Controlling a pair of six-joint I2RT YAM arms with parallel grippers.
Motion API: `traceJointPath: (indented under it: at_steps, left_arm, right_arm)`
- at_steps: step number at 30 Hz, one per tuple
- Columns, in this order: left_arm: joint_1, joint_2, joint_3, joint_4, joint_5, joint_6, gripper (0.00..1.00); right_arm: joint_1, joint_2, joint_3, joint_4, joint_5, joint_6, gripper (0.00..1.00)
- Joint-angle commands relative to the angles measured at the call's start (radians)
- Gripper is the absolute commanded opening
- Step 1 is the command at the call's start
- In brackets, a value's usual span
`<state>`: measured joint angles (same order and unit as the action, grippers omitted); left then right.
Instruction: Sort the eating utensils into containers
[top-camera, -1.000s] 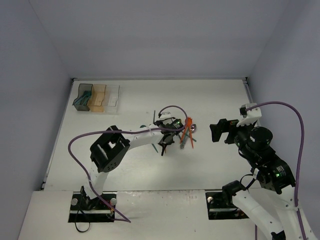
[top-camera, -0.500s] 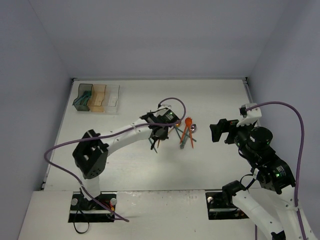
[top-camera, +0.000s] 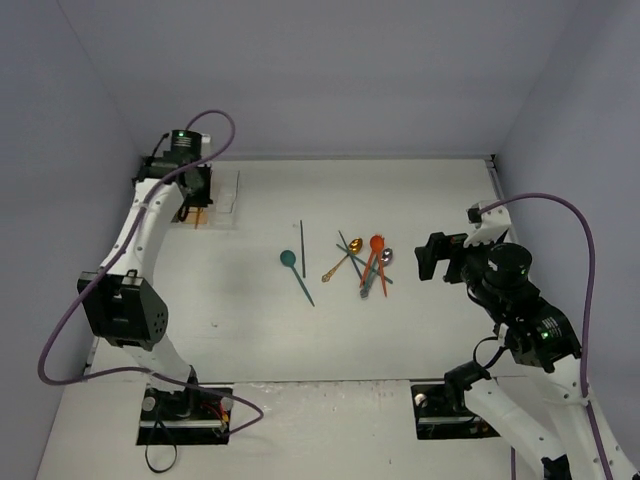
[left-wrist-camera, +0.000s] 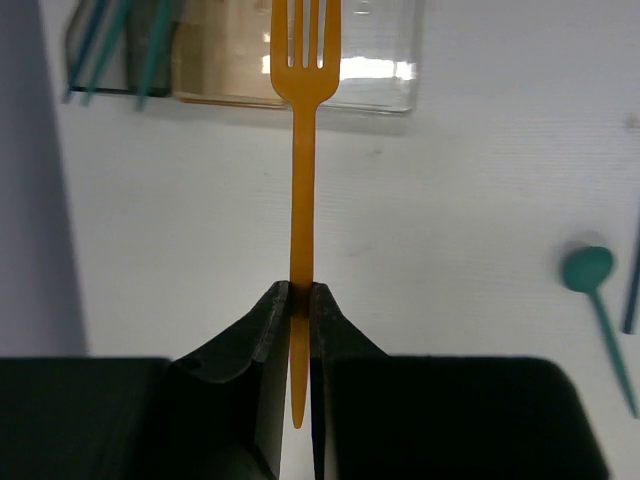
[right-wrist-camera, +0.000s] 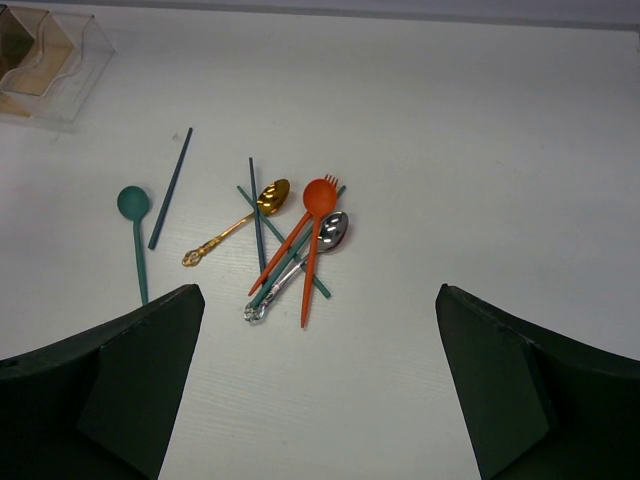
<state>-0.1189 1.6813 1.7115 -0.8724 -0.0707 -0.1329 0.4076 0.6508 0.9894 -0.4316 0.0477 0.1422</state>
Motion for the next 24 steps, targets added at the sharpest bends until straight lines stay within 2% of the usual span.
traceJointPath:
  at_steps: [1,3,8,20,24]
  left_arm:
    - [0.173,0.082,0.161,-0.076,0.074,0.260,0.00]
    - [0.236,0.147,0.225,-0.096,0.102,0.290,0.00]
    - [0.308,0.333,0.419,-0.145,0.056,0.314,0.00]
    - [0.321,0.565,0.601,-0.145,0.045,0.338,0.00]
    - [0.320,0.599,0.661,-0.145,0.054,0.328,0.02]
  right_arm:
    - [0.009,0.046,0.033,0.054,0.029,-0.021,1.00]
    - [0.010,0.058,0.032,0.053,0.032,-0.021,1.00]
    - [0.010,0.104,0.035,0.054,0.044,-0.027,1.00]
    - [0.009,0.169,0.017,0.054,0.066,-0.029,1.00]
    - [0.008,0.179,0.015,0.054,0.072,-0.030,1.00]
